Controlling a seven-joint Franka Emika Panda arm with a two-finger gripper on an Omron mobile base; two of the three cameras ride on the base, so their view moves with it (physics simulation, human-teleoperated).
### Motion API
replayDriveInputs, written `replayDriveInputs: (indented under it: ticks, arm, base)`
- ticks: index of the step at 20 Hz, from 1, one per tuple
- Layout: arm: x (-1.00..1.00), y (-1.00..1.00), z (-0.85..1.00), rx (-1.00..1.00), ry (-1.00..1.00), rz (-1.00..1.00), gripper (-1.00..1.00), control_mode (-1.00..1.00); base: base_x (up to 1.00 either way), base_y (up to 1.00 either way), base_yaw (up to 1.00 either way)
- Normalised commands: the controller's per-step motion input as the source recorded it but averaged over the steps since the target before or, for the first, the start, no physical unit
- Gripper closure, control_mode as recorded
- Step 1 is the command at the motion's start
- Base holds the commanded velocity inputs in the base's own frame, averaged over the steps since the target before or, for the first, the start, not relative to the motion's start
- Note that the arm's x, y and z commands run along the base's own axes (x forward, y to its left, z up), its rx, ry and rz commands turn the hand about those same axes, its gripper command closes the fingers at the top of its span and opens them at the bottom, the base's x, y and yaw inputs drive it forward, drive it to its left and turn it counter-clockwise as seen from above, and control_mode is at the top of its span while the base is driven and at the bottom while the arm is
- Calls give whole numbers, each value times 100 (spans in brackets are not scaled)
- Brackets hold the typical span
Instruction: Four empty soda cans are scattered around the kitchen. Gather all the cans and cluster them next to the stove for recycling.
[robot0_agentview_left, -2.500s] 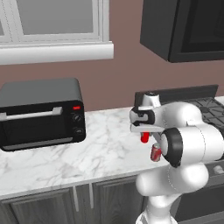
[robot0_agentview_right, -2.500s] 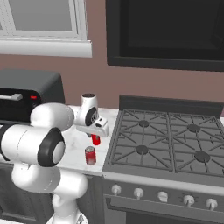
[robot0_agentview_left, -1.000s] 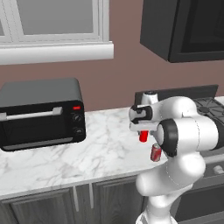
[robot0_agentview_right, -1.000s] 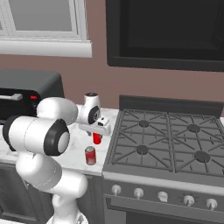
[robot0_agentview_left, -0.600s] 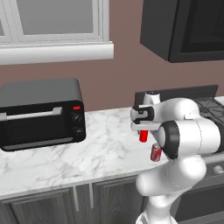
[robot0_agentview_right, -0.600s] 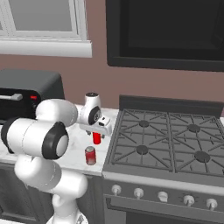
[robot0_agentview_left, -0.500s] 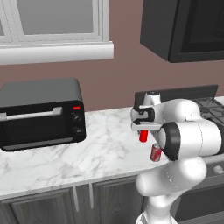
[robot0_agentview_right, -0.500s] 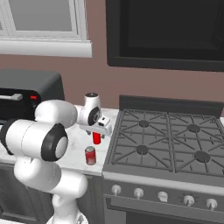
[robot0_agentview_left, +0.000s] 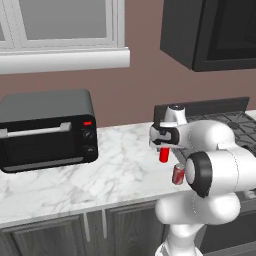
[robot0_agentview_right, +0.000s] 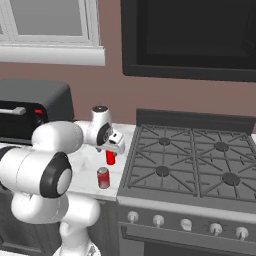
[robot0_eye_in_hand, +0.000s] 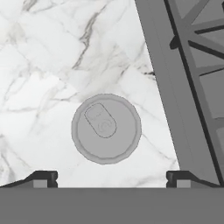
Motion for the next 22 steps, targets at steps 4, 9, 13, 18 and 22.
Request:
replayDriveInputs:
  ticks: [4, 9, 13, 18, 22]
  arm:
    - [-2, 3, 38, 0, 7, 0, -100, -100]
    - [-5, 0, 40, 0, 20, 0, -100, -100]
    - [-14, 1, 37, 0, 23, 0, -100, -100]
    - [-32, 2, 23, 0, 21, 0, -100, -100]
    - [-51, 2, 6, 0, 16, 0, -100, -100]
  base:
    - [0, 0, 0]
    - [0, 0, 0]
    - [0, 0, 0]
    - [0, 0, 0]
    - [0, 0, 0]
